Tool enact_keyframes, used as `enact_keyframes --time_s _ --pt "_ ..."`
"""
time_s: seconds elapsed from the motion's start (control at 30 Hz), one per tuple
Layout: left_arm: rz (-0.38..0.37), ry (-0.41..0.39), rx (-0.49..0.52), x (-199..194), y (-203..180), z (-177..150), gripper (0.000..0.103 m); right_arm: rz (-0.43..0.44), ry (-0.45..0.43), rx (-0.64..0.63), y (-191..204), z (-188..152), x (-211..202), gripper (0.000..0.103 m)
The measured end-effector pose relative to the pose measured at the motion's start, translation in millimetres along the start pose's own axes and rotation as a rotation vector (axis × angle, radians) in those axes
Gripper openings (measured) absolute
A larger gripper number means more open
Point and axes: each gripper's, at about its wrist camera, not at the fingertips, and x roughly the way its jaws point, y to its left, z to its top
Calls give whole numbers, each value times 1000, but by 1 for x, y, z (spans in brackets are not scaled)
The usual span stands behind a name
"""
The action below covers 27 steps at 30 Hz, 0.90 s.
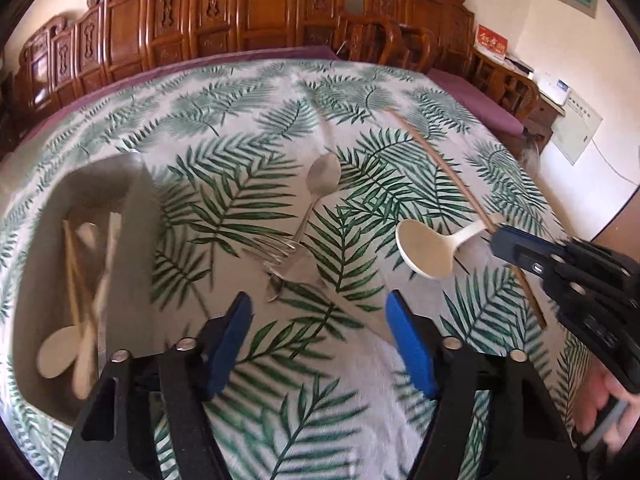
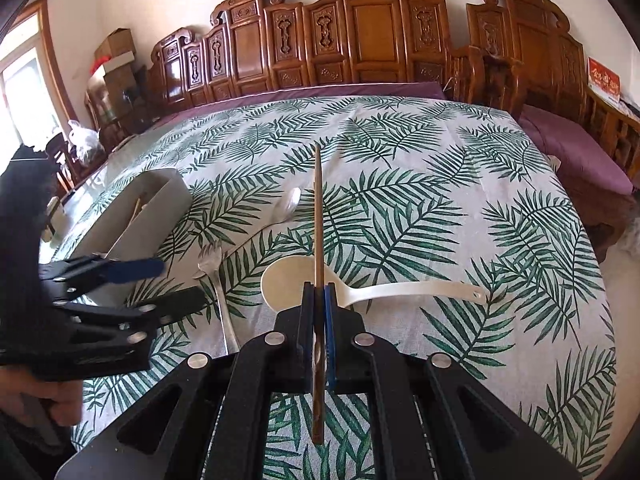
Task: Organize utensils
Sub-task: 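Move the left tool to the cloth and grasp a metal fork, then lift the metal fork into the grey tray and open the left tool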
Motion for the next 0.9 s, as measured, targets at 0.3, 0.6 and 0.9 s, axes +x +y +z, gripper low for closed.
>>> enact_keyframes --time_s 0.3,0.6,0.9 --pt "17 18 -47 28 4 8 48 7 13 -7 3 1 2 6" --pt "44 0 -8 35 -4 11 27 7 18 -9 6 1 4 6" --pt "34 -24 25 36 -10 10 12 5 21 -17 9 0 6 6"
